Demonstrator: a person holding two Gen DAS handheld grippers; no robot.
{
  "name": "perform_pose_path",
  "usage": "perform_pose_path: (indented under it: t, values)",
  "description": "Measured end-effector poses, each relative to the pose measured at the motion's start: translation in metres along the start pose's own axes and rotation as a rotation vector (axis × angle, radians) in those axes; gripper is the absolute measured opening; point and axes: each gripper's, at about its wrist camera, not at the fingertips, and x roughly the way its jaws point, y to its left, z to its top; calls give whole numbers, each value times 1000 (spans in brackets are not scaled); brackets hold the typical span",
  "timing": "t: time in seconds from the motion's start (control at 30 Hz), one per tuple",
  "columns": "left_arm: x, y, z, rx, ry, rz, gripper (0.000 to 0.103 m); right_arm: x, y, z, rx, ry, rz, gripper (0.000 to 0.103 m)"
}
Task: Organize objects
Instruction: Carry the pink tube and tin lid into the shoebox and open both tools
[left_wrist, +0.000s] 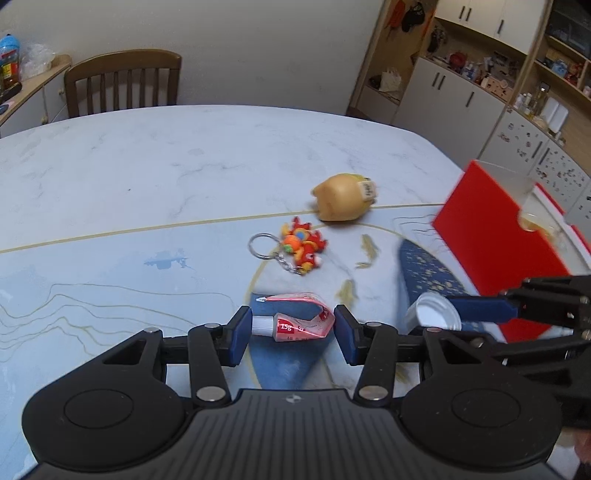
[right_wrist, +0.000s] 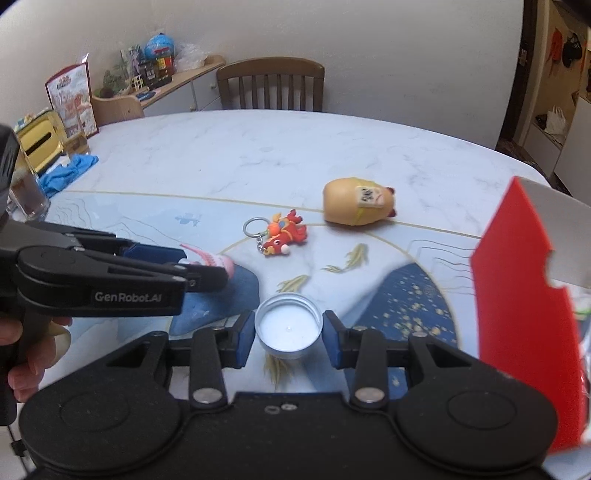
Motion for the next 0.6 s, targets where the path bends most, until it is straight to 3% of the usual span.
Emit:
perform_pose_path:
  t: [0.33,0.6]
  values:
    - [-44,-42,11,79,-9,-102,47,-63,-31,2,31,-56,-19,38]
    - [-57,-91,30,141,-34,-166,47,-98,-75,-4,79,-93,-52,38]
